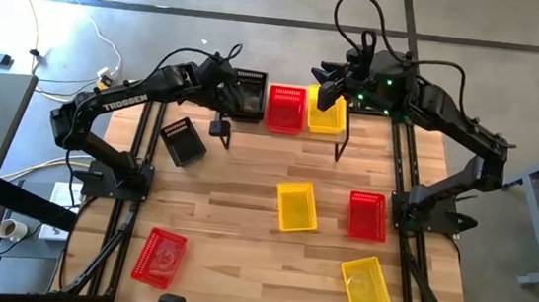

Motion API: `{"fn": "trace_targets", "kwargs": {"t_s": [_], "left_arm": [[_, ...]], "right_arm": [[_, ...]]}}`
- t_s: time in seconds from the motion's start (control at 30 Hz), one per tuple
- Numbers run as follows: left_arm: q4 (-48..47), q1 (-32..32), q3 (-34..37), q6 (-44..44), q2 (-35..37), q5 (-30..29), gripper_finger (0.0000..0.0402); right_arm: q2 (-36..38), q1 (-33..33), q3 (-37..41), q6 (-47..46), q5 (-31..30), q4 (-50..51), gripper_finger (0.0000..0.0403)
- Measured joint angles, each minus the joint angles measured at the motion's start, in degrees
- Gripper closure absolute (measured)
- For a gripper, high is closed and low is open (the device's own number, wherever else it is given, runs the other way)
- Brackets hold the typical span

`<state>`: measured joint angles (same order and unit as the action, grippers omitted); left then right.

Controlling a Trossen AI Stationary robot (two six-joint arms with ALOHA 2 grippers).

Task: Stack baskets on shelf by color
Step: Stack the bottom black basket on top of the black basket on the shelf

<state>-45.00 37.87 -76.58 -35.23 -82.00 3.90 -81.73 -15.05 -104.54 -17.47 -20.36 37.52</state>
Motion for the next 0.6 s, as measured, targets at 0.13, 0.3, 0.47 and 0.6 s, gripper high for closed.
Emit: {"fn": "trace_targets", "kwargs": {"t_s": [0.13, 0.3, 0.47, 0.6], "left_arm": [[0.6, 0.0, 0.0, 0.6, 0.0, -0.1, 0.0366], [1.4, 0.0, 0.0, 0.6, 0.0, -0.1, 0.0345], [1.4, 0.0, 0.0, 0.6, 0.0, -0.1, 0.0315], [1.4, 0.0, 0.0, 1.3, 0.0, -0.6, 0.0289]], "right_arm": [[0.3, -0.1, 0.0, 0.3, 0.0, 0.0, 0.0269], [0.6, -0.1, 0.0, 1.0, 0.0, 0.0, 0.027], [0.6, -0.1, 0.0, 1.0, 0.0, 0.0, 0.0269], [0.6, -0.1, 0.0, 1.0, 0.0, 0.3, 0.0269]]}}
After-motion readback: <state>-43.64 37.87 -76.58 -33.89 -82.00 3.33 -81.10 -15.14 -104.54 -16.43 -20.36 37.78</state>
